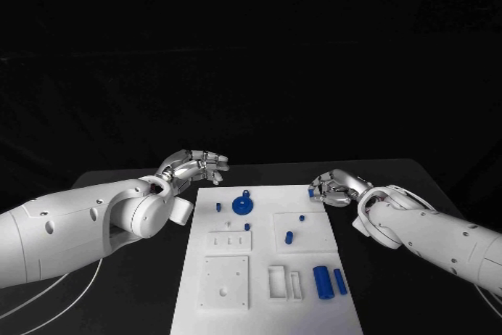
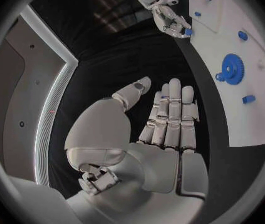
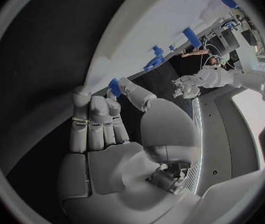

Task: Assemble the parts on the task board

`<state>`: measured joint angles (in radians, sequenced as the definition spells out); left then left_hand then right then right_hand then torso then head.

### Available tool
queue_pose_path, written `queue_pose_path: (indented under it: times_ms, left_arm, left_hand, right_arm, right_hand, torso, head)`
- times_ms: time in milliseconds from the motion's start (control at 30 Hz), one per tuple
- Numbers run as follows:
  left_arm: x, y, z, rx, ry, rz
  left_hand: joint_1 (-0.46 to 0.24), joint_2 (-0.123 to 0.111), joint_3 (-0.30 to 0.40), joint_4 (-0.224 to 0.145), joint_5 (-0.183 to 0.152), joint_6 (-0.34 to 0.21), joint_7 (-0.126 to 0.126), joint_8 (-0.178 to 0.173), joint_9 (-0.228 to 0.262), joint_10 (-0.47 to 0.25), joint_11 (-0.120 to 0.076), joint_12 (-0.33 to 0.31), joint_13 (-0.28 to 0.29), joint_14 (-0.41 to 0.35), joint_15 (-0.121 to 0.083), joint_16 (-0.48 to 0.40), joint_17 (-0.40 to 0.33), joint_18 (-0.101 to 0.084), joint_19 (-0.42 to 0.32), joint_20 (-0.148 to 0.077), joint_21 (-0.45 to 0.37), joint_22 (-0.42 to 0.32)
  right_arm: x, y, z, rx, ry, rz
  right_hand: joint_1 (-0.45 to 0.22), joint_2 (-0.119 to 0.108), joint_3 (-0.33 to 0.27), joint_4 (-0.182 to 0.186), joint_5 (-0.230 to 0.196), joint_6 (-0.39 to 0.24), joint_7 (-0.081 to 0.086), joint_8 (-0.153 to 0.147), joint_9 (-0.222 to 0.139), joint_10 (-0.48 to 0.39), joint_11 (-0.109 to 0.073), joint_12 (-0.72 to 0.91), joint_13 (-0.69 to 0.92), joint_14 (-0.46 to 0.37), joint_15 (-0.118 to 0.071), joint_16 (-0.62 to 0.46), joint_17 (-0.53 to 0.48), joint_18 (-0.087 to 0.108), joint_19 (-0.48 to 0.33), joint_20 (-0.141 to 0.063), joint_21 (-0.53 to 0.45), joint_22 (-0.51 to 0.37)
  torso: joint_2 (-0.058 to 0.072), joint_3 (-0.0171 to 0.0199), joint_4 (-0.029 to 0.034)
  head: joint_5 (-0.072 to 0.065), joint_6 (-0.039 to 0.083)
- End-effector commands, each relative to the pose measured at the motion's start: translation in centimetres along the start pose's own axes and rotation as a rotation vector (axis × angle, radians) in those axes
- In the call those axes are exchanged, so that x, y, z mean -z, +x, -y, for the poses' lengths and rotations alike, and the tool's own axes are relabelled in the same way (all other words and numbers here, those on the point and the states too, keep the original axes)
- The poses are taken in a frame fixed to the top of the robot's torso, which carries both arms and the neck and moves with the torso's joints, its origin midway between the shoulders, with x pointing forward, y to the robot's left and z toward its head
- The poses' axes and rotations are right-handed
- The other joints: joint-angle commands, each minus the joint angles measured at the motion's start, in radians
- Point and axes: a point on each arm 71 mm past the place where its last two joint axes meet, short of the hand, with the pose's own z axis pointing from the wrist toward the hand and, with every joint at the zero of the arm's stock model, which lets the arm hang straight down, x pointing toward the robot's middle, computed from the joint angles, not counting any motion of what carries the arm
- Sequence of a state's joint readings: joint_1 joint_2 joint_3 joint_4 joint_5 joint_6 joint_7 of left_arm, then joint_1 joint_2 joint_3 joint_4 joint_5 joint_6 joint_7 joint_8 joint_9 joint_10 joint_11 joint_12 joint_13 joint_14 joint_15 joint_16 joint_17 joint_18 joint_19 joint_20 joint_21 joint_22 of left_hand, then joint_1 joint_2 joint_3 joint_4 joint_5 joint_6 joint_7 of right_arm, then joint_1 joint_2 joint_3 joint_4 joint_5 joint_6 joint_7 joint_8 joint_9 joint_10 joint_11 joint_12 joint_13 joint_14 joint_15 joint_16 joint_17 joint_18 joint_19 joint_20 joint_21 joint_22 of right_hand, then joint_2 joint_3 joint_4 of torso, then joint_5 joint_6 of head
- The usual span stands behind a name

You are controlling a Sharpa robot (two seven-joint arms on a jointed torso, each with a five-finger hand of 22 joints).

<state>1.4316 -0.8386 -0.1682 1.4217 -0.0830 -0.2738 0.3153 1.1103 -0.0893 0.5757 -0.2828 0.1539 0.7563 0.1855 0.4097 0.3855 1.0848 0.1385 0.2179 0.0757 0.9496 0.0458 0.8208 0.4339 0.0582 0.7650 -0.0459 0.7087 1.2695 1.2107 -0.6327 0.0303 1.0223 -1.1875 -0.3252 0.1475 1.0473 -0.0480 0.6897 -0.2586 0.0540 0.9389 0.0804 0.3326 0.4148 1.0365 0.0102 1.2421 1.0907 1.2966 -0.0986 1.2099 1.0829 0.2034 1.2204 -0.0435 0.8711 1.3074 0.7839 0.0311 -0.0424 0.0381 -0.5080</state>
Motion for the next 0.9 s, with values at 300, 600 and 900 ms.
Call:
queue_pose_path:
  times_ms: [300, 600, 900]
  left_arm:
    - [-0.4, 2.2, -0.9, -0.074, -0.168, -0.095]
    - [-1.0, 4.6, -1.4, -0.175, -0.284, -0.183]
    - [-2.0, 6.4, -1.4, -0.246, -0.344, -0.237]
  left_hand:
    - [-0.091, -0.005, -0.030, 0.065, -0.090, 0.095, -0.037, 0.031, 0.007, 0.149, -0.066, 0.069, 0.026, 0.097, -0.048, 0.053, 0.010, 0.026, 0.075, -0.043, 0.056, -0.002]
    - [-0.201, -0.079, -0.063, 0.166, -0.106, 0.117, -0.056, 0.025, 0.001, 0.270, -0.116, 0.138, 0.070, 0.202, -0.116, 0.147, 0.048, 0.047, 0.177, -0.091, 0.134, 0.009]
    - [-0.302, -0.088, -0.143, 0.247, -0.102, 0.121, -0.054, 0.015, -0.002, 0.229, -0.110, 0.129, 0.083, 0.159, -0.110, 0.148, 0.044, 0.037, 0.135, -0.107, 0.135, -0.004]
  right_arm:
    - [0.2, -0.9, -5.2, 0.076, -0.032, 0.022]
    - [0.4, 0.3, -9.3, 0.116, -0.069, -0.027]
    - [0.0, 1.8, -12.7, 0.139, -0.134, -0.049]
  right_hand:
    - [-0.009, -0.004, 0.041, 0.006, 0.011, 0.062, 0.023, 0.014, 0.016, 0.019, -0.018, 0.000, -0.006, 0.008, -0.018, 0.004, 0.000, 0.058, 0.015, -0.013, 0.006, 0.012]
    - [-0.010, -0.018, 0.073, 0.015, 0.006, 0.068, 0.021, 0.015, 0.019, 0.028, -0.021, -0.004, -0.009, 0.012, -0.020, 0.003, 0.001, 0.058, 0.022, -0.016, 0.005, 0.010]
    - [-0.010, -0.025, 0.086, 0.019, 0.004, 0.071, 0.019, 0.016, 0.021, 0.032, -0.022, -0.005, -0.009, 0.013, -0.021, 0.002, 0.001, 0.058, 0.025, -0.016, 0.004, 0.009]
  torso:
    - [-0.018, -0.0011, -0.0090]
    - [-0.052, -0.0059, -0.0105]
    - [-0.080, -0.0065, -0.0136]
  head:
    - [0.002, 0.011]
    - [0.007, 0.008]
    - [0.020, -0.004]
